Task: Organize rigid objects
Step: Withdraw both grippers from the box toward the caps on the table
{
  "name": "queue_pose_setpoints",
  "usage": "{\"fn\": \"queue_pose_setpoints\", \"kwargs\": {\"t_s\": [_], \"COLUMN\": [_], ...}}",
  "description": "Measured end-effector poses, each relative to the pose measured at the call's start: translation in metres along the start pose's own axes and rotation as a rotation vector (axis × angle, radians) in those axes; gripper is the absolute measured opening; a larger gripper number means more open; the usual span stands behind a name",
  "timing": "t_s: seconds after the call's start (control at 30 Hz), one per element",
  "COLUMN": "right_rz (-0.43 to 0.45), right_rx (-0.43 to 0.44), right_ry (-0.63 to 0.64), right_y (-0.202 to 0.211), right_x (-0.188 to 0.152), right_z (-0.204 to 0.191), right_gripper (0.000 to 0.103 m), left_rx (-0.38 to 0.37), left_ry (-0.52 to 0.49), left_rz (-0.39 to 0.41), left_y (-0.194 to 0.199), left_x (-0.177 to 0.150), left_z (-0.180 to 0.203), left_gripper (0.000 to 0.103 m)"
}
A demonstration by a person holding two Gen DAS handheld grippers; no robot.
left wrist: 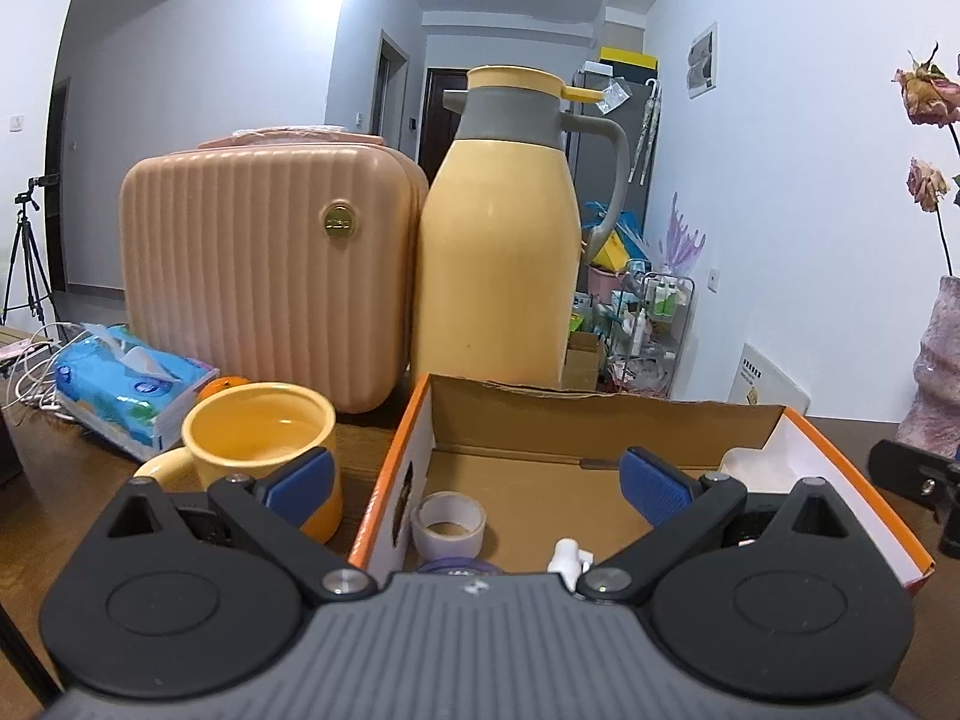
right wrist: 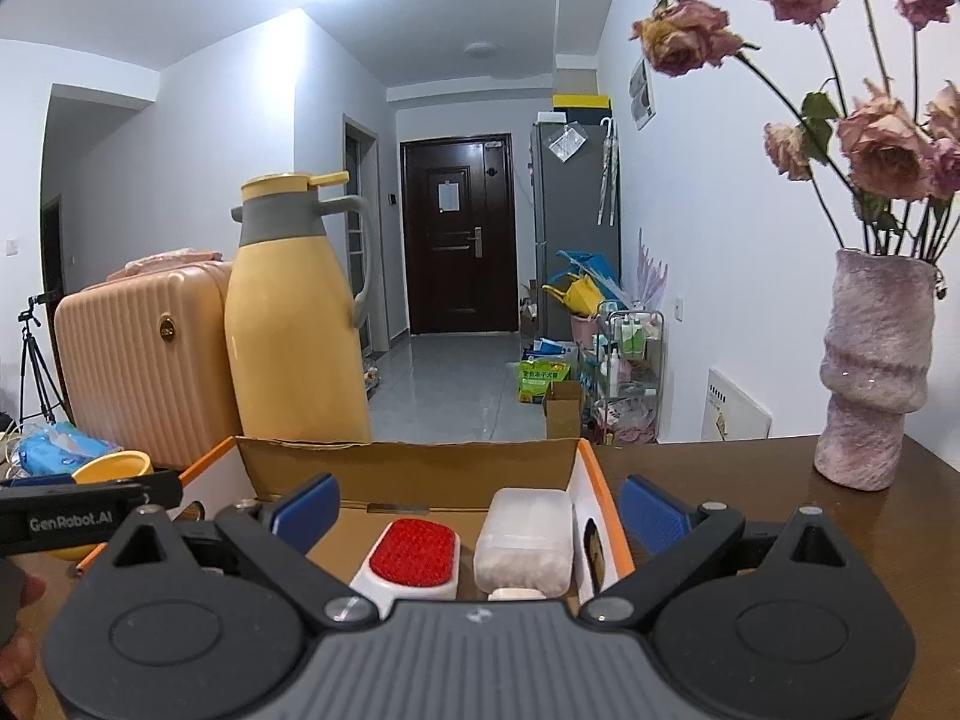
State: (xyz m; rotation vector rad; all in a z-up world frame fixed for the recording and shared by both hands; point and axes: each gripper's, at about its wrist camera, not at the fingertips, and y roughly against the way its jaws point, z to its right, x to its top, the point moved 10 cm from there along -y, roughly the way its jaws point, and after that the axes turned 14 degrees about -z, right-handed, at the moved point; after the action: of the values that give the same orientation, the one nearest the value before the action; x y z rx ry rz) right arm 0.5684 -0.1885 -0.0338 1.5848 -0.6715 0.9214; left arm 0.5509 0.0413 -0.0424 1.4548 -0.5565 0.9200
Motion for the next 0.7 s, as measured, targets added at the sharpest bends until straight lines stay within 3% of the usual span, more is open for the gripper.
{"fn": "queue_pose_setpoints", "kwargs": {"t_s": [0.7], "right_rz": [0.056], "right_rx": [-0.025], "right_ry": [0.001], "right_y": [0.067], "right_x": [-0.038], "right_z": [-0.004], "right_gripper": [0.1], "left_rx": [0.001], "left_ry": [-0.019], "left_rz": [-0.008], "left_y": [0.053], "left_x": [-0.042], "left_z": [-0.017], "left_gripper": [0.103]}}
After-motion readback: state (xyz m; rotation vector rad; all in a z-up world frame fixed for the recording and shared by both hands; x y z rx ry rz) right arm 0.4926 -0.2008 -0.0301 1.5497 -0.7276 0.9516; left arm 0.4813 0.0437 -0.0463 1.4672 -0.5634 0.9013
